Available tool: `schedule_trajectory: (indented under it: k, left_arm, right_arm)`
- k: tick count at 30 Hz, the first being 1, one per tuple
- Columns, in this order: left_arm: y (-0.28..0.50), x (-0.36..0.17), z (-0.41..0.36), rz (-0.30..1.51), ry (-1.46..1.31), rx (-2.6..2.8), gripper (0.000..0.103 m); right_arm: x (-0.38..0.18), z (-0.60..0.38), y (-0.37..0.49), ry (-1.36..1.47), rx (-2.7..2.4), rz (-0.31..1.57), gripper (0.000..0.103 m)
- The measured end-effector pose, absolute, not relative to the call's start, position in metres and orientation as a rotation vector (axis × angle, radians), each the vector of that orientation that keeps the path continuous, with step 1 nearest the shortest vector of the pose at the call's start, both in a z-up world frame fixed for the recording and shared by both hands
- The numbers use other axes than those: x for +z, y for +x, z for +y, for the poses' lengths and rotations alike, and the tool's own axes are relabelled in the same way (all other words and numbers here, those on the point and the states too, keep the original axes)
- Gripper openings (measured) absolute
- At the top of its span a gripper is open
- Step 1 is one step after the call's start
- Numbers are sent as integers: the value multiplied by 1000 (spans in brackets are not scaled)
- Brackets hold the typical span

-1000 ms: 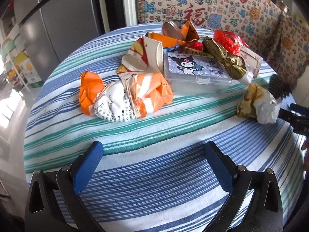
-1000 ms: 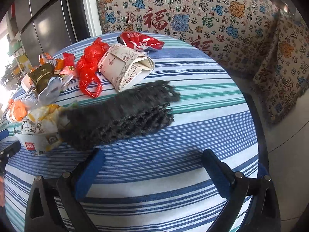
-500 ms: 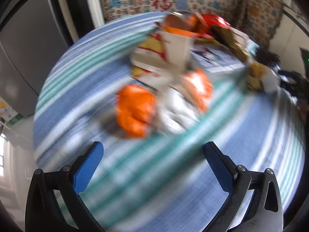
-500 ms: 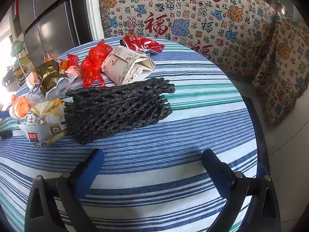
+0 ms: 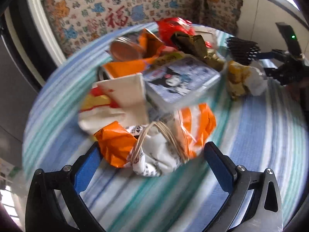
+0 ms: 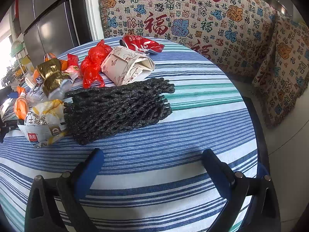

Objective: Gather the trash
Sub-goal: 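Move the right tool toward the black foam net while the left tool approaches the orange-white bag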

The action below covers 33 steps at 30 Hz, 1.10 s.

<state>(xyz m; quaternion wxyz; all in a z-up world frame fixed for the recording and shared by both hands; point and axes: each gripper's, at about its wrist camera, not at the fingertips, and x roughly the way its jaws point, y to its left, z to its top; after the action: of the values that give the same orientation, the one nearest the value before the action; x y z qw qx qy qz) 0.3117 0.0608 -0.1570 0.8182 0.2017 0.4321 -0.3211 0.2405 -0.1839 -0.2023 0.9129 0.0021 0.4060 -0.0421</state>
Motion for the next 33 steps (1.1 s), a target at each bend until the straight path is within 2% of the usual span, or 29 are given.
schedule_trajectory:
  k: [8, 13, 18, 23, 26, 33]
  left_arm:
    - [227, -149, 42, 1000, 493, -977, 102]
    - [258, -124, 59, 875, 406, -770, 102]
    - [298, -129, 52, 887, 240, -805, 102]
    - [274, -137, 25, 942, 276, -990, 101]
    - [243, -136, 22, 982, 372, -1053, 97]
    - [227, -128, 7, 884, 423, -885, 98]
  right_arm:
    - [-203, -184, 240, 4, -87, 836, 103]
    - [-202, -184, 240, 4, -87, 836, 103]
    - [-202, -185, 240, 4, -87, 836, 103]
    - [-202, -185, 240, 4, -86, 836, 103]
    - [-202, -185, 240, 4, -86, 836, 103]
    - [-202, -184, 240, 4, -86, 836, 103]
